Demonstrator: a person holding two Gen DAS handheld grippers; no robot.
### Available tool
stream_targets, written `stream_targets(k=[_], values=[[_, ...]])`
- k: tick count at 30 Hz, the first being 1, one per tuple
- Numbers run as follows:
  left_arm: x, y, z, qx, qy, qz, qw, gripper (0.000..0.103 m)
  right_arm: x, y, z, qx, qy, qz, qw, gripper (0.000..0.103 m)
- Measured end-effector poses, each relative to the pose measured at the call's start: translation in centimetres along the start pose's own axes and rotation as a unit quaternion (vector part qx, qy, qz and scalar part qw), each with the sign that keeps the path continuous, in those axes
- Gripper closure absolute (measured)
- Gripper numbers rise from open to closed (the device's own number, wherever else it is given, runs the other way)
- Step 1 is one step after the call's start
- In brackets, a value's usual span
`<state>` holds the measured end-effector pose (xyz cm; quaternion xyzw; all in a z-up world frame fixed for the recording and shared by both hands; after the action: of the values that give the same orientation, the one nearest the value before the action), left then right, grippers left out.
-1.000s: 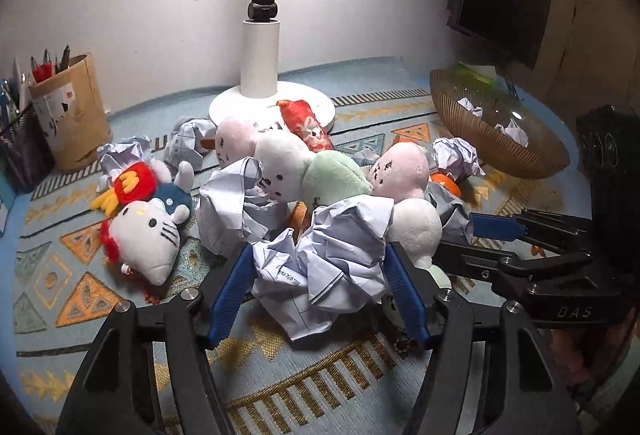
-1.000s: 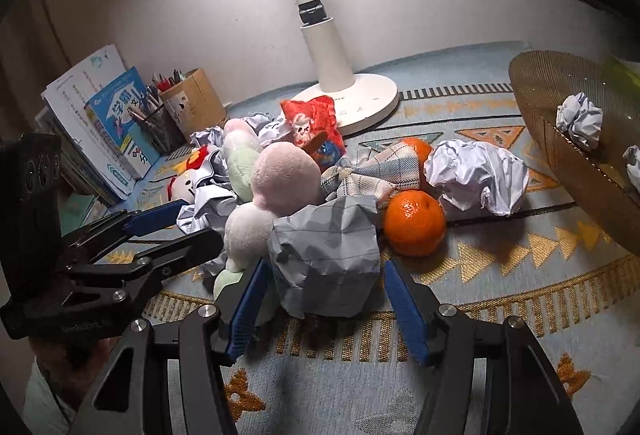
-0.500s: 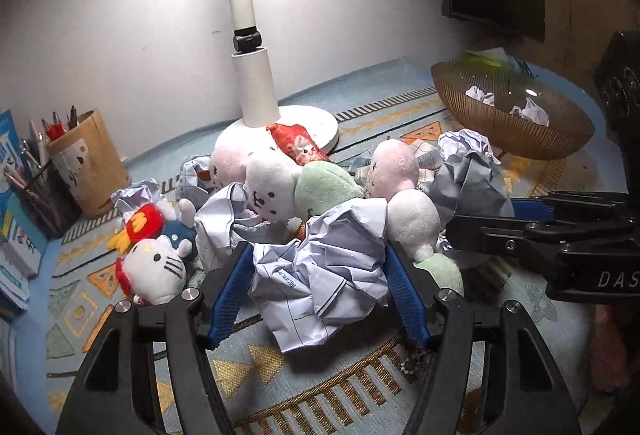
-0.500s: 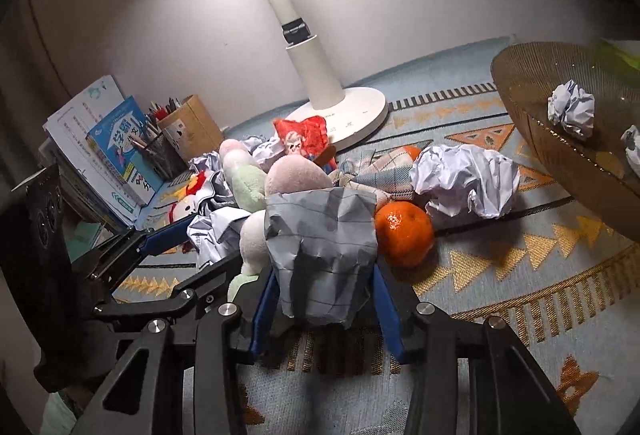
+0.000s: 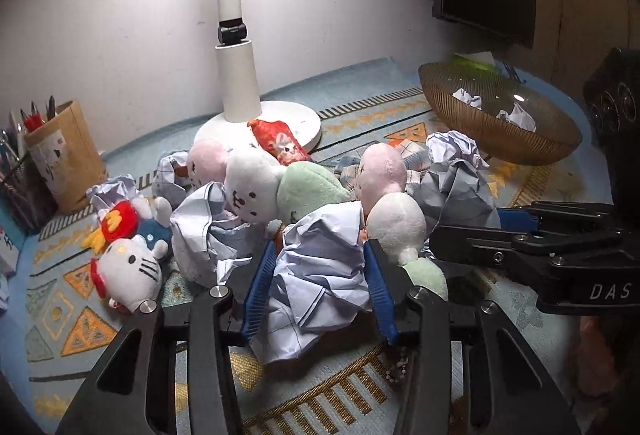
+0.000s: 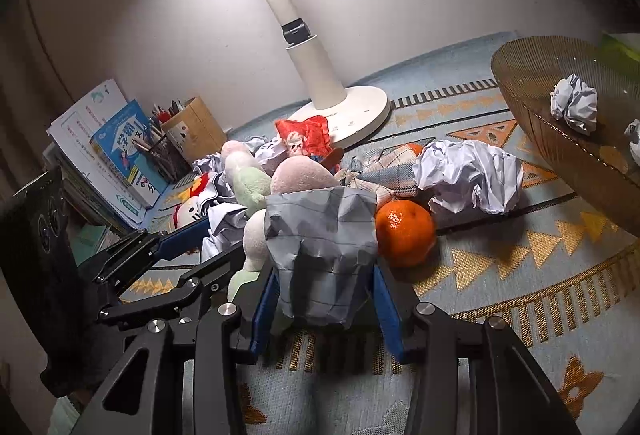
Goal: Organize objects
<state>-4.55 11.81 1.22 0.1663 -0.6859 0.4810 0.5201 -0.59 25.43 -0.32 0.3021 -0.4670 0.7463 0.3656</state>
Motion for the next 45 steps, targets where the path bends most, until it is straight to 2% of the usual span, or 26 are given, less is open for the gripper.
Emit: stream_targets(k=[5, 7, 9, 12, 14, 16, 18, 19, 21, 23, 24, 25, 30, 31, 33, 35, 36, 40, 45], values=[[0.3, -1.7, 0.5, -0.017, -0.034, -0.027, 0.9989, 0.062, 0.0, -0.2, 0.1, -0.001, -0.006, -0.009, 1.0, 0.061], [0.6, -3.6, 0.6, -0.037, -0.058, -0.04, 0.9968, 0.062, 0.4, -1.4, 0.3, 0.002, -0.014, -0.037, 0.999, 0.061], [0.5, -6.1, 0.4, -0.045, -0.076, -0.051, 0.9948, 0.062, 0.3, -1.9, 0.2, 0.003, -0.012, -0.039, 0.999, 0.061], [-1.0, -9.5, -0.2, -0.059, -0.107, -0.059, 0.9907, 0.062, -0.7, -3.0, 0.5, 0.031, -0.012, -0.013, 0.999, 0.061], [-2.4, -10.7, -0.5, -0.052, -0.118, -0.056, 0.9901, 0.062, -1.8, -4.3, 1.2, 0.033, -0.035, 0.005, 0.999, 0.059], [-3.9, -10.7, -0.7, -0.039, -0.126, -0.046, 0.9902, 0.062, -3.4, -4.7, 1.7, 0.038, -0.057, 0.05, 0.996, 0.059], [-4.9, -10.1, -0.6, -0.027, -0.139, -0.028, 0.9896, 0.062, -5.0, -4.8, 1.8, 0.01, -0.084, 0.08, 0.993, 0.059], [-4.8, -10.2, -0.6, -0.017, -0.132, -0.033, 0.9906, 0.062, -5.6, -4.7, 1.8, -0.007, -0.099, 0.09, 0.991, 0.058], [-4.5, -10.7, -0.7, -0.006, -0.119, -0.052, 0.9915, 0.062, -6.3, -4.8, 1.9, -0.026, -0.113, 0.099, 0.988, 0.05], [-4.7, -10.2, -0.5, -0.007, -0.122, -0.038, 0.9917, 0.062, -6.6, -4.9, 1.8, -0.035, -0.111, 0.096, 0.988, 0.033], [-4.6, -10.0, -0.3, -0.01, -0.125, -0.034, 0.9915, 0.062, -6.6, -5.2, 1.6, -0.038, -0.106, 0.089, 0.99, 0.03], [-4.7, -10.0, -0.2, -0.014, -0.129, -0.033, 0.991, 0.062, -6.7, -5.4, 1.3, -0.035, -0.098, 0.084, 0.991, 0.027], [-4.8, -9.8, -0.1, -0.019, -0.142, -0.03, 0.9892, 0.062, -7.0, -5.8, 0.6, -0.017, -0.052, 0.069, 0.996, 0.027], [-4.8, -9.8, -0.1, -0.02, -0.141, -0.028, 0.9893, 0.062, -6.9, -5.8, 0.5, -0.016, -0.046, 0.066, 0.997, 0.028], [-4.9, -9.7, -0.3, -0.019, -0.138, -0.025, 0.9899, 0.062, -6.5, -5.7, 0.6, -0.013, -0.03, 0.056, 0.998, 0.039], [-4.8, -9.7, -0.6, -0.019, -0.132, -0.025, 0.9908, 0.062, -6.2, -5.6, 0.5, -0.003, -0.013, 0.055, 0.998, 0.063], [-4.8, -9.7, -0.8, -0.018, -0.127, -0.023, 0.9914, 0.062, -6.1, -5.5, 0.5, 0.0, -0.009, 0.054, 0.998, 0.066], [-3.7, -9.8, -2.7, -0.029, -0.106, -0.019, 0.9938, 0.062, -5.1, -6.8, 0.4, -0.001, -0.008, 0.025, 1.0, 0.068], [3.0, -9.6, -7.2, -0.079, -0.07, -0.063, 0.9924, 0.062, -0.9, -10.7, -1.6, -0.031, -0.008, -0.042, 0.999, 0.068]])
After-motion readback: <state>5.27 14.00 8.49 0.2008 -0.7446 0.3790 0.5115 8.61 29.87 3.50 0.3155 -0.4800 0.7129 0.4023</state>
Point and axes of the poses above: each gripper's, at about its wrist camera, not at the fingertips, and y roughly the way its jaws point, z to its left, x to its top, the point moved 4 cm from there along y, roughly the way its jaws point, and after that the axes turned 12 degrees about -z, right-handed, at the moved point
